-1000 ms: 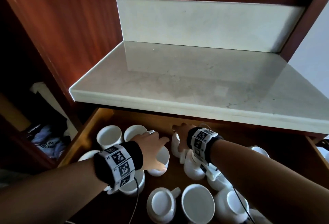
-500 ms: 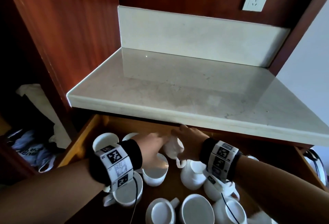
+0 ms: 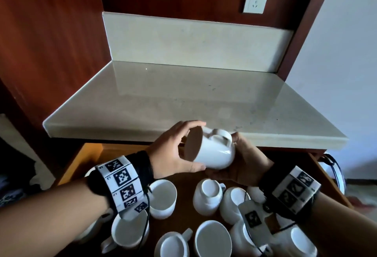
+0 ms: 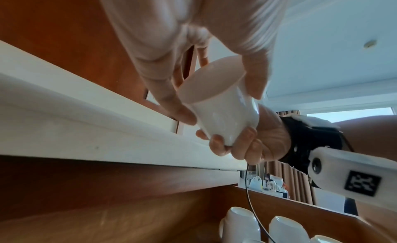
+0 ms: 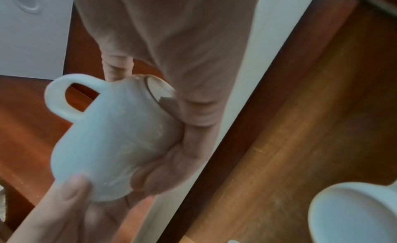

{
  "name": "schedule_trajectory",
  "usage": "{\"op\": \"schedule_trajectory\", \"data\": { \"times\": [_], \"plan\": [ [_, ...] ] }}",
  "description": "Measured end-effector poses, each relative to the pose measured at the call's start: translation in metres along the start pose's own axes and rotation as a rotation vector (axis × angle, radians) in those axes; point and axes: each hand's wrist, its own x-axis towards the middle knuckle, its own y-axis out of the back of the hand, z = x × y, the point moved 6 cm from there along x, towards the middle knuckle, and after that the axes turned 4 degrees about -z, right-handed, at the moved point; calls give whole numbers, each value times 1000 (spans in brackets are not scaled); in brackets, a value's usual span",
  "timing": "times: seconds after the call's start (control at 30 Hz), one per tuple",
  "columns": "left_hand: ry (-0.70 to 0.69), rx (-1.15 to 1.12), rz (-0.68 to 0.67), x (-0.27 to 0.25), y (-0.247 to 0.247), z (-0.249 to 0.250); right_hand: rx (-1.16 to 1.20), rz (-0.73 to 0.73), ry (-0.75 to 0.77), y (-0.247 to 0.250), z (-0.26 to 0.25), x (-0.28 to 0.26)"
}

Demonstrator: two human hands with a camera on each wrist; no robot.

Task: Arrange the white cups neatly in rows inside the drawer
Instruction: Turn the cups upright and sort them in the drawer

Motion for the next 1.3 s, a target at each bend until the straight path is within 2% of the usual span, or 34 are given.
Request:
{"op": "schedule_trajectory", "data": {
  "times": [0.07, 0.17, 0.27, 0.37, 0.63, 0.8, 0.9, 1.0, 1.1, 1.23, 1.3],
  "plan": [
    [27, 63, -36, 3, -2, -3, -133, 104, 3, 10, -2, -2],
    [107, 299, -177, 7, -13, -11, -352, 360, 134, 34, -19, -12],
    [244, 455, -315, 8, -25, -24, -487, 466, 223, 44, -29, -29],
    [378, 532, -396, 10, -35, -39, -598, 453, 207, 47, -20, -40],
    [565, 725, -528, 21, -80, -61, -870, 461, 227, 49, 0, -62],
    [708, 736, -533, 28, -96, -84, -927, 462, 223, 52, 10, -68],
    [719, 759, -516, 32, -101, -98, -951, 460, 224, 53, 15, -68],
    [799, 756, -595, 30, -109, -110, -954, 454, 224, 55, 17, -65],
    [808, 764, -625, 35, -110, -112, -1003, 448, 222, 52, 18, -57],
    [808, 798, -632, 36, -111, -109, -1264, 436, 202, 39, 12, -36],
    [800, 839, -653, 33, -110, -104, -1411, 385, 160, 31, 14, -20]
  ]
}}
